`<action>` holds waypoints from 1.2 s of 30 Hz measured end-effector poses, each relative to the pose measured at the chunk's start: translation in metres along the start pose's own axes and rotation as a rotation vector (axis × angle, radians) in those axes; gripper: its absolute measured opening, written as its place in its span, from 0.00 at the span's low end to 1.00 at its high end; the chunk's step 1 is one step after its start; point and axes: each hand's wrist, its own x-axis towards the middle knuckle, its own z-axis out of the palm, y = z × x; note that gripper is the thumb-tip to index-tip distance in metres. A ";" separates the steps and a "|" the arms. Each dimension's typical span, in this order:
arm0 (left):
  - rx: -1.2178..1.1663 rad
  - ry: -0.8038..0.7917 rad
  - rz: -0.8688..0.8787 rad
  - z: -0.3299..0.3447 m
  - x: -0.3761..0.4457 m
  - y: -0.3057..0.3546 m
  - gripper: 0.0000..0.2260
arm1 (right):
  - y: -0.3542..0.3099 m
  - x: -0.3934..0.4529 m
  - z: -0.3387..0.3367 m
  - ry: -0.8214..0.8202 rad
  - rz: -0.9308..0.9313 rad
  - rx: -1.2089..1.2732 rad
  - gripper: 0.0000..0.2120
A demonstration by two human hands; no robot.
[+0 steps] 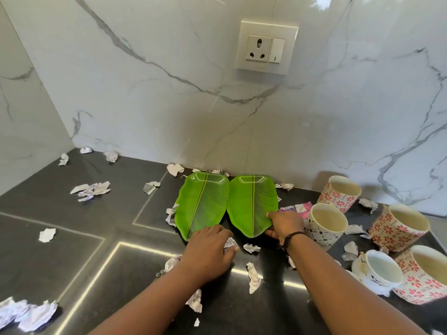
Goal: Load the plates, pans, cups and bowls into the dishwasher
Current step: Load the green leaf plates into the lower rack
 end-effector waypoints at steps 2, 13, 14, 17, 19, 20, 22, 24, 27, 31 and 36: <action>-0.002 0.006 0.001 -0.004 -0.002 0.001 0.19 | -0.008 -0.004 -0.006 0.008 -0.054 -0.062 0.02; -0.362 0.073 -0.155 -0.051 -0.032 0.012 0.13 | -0.056 -0.084 -0.039 0.022 -0.370 -0.259 0.08; -0.444 0.080 -0.195 -0.058 -0.034 0.014 0.12 | -0.059 -0.093 -0.043 0.010 -0.393 -0.239 0.07; -0.835 0.074 -0.312 -0.081 -0.038 0.019 0.07 | -0.073 -0.119 -0.057 -0.034 -0.434 -0.187 0.05; -1.101 0.053 -0.383 -0.095 -0.041 0.024 0.05 | -0.082 -0.139 -0.075 0.003 -0.530 -0.276 0.07; -1.166 0.068 -0.397 -0.101 -0.041 0.024 0.05 | -0.087 -0.149 -0.086 0.013 -0.582 -0.329 0.09; -1.214 0.171 -0.383 -0.111 -0.040 0.024 0.08 | -0.093 -0.173 -0.110 0.016 -0.652 -0.379 0.07; -1.220 0.314 -0.364 -0.121 -0.034 0.026 0.10 | -0.094 -0.194 -0.137 -0.005 -0.674 -0.423 0.08; -1.268 0.212 -0.302 -0.130 -0.025 0.043 0.04 | -0.085 -0.217 -0.173 -0.043 -0.632 -0.467 0.14; -1.475 -0.354 -0.135 -0.117 -0.031 0.102 0.12 | -0.065 -0.243 -0.227 -0.104 -0.483 -0.422 0.13; -1.557 -0.590 -0.011 -0.100 -0.057 0.185 0.14 | -0.033 -0.272 -0.308 -0.098 -0.303 -0.287 0.15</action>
